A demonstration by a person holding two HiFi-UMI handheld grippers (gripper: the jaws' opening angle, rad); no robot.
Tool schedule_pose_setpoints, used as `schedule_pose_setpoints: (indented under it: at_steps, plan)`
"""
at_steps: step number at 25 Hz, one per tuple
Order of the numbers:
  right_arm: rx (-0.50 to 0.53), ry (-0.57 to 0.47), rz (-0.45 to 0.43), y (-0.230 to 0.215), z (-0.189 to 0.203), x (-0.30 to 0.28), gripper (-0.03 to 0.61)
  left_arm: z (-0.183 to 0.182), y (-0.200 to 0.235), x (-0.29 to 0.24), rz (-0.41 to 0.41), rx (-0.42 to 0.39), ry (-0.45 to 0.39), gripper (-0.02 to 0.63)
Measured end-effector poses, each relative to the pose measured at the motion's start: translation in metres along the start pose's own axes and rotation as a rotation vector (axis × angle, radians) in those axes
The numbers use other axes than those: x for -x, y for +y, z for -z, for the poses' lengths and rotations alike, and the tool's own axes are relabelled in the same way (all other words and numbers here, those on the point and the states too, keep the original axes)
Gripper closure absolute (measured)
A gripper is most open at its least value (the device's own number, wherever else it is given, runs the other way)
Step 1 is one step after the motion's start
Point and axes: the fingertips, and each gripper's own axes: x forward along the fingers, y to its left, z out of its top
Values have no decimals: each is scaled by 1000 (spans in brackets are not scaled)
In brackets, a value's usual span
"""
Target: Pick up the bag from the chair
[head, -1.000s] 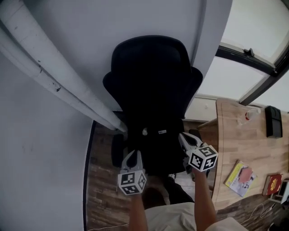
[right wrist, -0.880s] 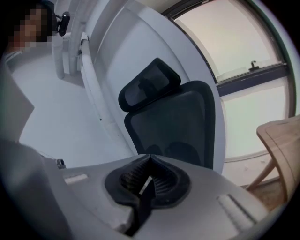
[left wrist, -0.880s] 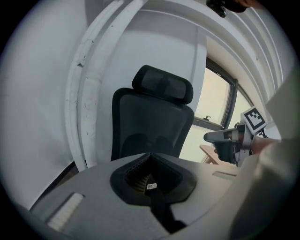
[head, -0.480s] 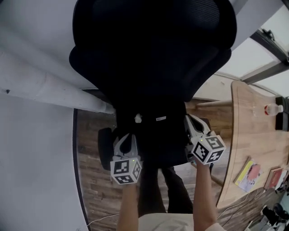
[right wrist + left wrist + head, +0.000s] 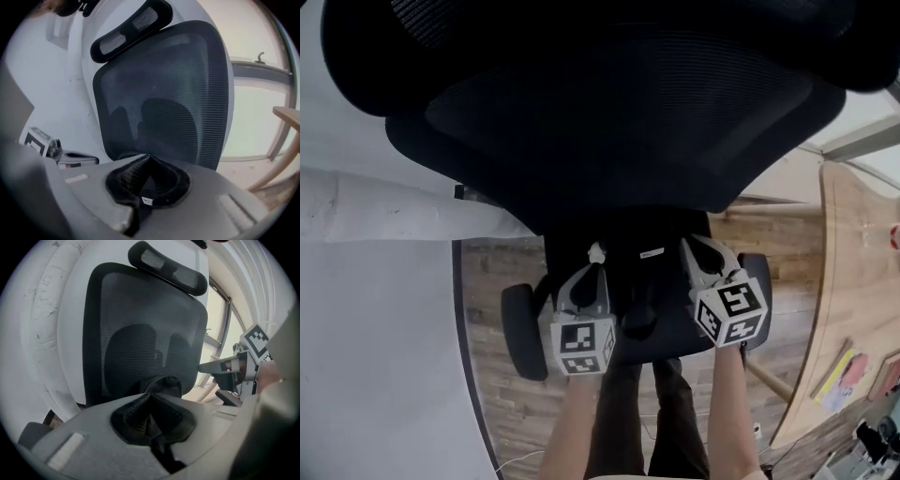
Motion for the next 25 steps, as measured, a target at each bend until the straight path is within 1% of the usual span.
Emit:
schedule_pose_setpoints:
  at_steps: [4, 6, 7, 8, 9, 11, 13, 14, 15, 17, 19, 21, 22, 25]
  plan:
    - [107, 71, -7, -7, 27, -20, 578, 12, 6, -24, 2, -20, -2, 607]
    - [152, 90, -14, -7, 38, -25, 578, 14, 8, -30, -4, -28, -6, 607]
    - [148, 89, -27, -7, 43, -27, 577, 16, 9, -32, -5, -32, -7, 607]
    - [129, 86, -44, -6, 48, -31, 534, 18, 9, -34, 0, -37, -5, 606]
    - [107, 85, -60, -5, 53, -35, 508, 21, 8, -37, 11, -41, -1, 606]
    - [100, 93, -84, -3, 62, -43, 508, 26, 6, -44, 38, -43, 7, 603]
    - [153, 99, -88, 1, 68, -50, 508, 27, 7, -49, 41, -38, 0, 600]
    - [174, 94, -84, 3, 70, -53, 508, 28, 9, -51, 35, -37, -3, 589]
    - [175, 81, -79, 2, 71, -55, 508, 28, 10, -53, 30, -35, -5, 562]
    - [119, 49, -75, -4, 74, -58, 495, 29, 11, -58, 28, -26, -9, 518]
    - [64, 32, -61, -15, 80, -58, 460, 31, 10, -64, 34, -14, -18, 513]
    - [41, 22, -40, -24, 86, -57, 394, 33, 7, -70, 59, 14, -30, 491]
    - [33, 15, -36, -27, 88, -58, 385, 33, 6, -72, 70, 23, -38, 476]
    - [14, -12, -42, -31, 88, -65, 373, 32, 7, -79, 82, 29, -55, 461]
